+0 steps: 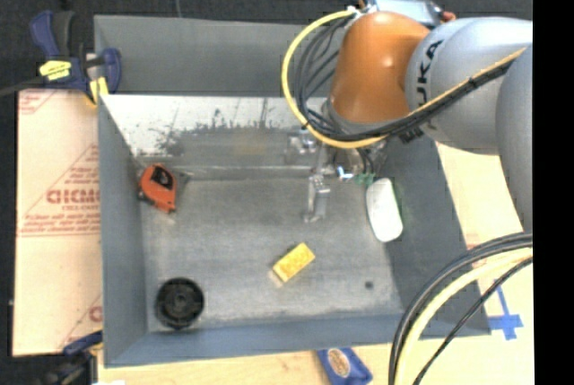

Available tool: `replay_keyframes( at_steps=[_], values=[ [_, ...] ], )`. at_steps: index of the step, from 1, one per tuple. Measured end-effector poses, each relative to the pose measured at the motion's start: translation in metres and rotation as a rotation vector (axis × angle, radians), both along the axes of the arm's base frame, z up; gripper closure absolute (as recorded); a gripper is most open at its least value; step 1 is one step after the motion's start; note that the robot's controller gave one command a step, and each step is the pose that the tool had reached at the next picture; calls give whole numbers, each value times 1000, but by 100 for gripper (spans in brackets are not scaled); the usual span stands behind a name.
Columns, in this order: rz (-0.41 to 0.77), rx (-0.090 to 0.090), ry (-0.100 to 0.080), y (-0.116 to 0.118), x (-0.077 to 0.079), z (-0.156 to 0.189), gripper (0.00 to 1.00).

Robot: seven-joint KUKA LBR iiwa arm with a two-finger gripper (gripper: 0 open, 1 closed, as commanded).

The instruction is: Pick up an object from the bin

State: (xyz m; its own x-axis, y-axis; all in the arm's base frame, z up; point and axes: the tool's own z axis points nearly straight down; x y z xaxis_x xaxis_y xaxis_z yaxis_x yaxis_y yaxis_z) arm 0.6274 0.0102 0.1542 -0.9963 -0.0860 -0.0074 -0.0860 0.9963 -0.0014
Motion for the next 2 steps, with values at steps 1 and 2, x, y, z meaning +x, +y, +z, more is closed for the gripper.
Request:
replay_keyframes(
  at_steps=[1,2],
  values=[
    [48,2,3,1,-31,-23,0],
    [-30,1,5,13,-37,-41,0]
  ],
)
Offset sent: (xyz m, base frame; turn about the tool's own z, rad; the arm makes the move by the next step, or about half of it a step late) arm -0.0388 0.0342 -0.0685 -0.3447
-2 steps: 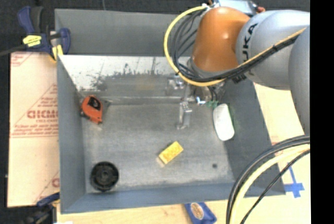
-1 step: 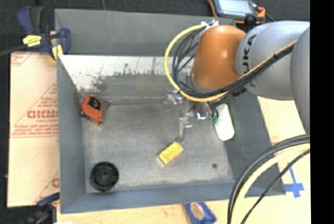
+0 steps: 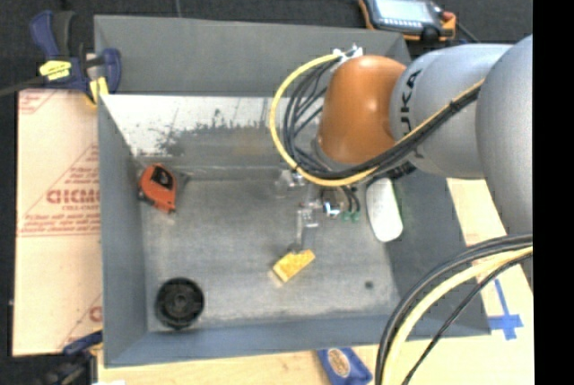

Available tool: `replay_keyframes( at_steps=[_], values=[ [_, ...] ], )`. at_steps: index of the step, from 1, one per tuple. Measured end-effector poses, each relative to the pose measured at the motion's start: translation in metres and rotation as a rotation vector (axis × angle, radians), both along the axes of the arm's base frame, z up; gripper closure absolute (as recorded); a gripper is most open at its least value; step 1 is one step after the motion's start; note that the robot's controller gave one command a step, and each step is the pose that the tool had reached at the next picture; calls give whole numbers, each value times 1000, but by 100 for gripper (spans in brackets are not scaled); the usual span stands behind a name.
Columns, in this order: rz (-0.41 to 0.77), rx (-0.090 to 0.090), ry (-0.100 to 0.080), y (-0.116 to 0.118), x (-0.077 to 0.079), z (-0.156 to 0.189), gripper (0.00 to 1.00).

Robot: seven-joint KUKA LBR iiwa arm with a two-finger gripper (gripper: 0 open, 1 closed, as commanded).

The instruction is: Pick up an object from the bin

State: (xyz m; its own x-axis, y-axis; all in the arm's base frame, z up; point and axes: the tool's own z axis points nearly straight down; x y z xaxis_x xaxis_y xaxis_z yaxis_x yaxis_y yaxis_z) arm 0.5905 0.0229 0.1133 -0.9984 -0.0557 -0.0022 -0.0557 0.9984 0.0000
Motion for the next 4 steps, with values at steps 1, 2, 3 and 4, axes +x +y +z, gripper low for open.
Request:
replay_keyframes(
  at_steps=[1,2,3,4],
  values=[
    [431,-2,4,11,-27,-41,100],
    [431,-2,4,11,-27,-41,100],
    [450,0,5,19,-34,9,100],
    [460,-1,-3,9,-18,47,100]
  ],
)
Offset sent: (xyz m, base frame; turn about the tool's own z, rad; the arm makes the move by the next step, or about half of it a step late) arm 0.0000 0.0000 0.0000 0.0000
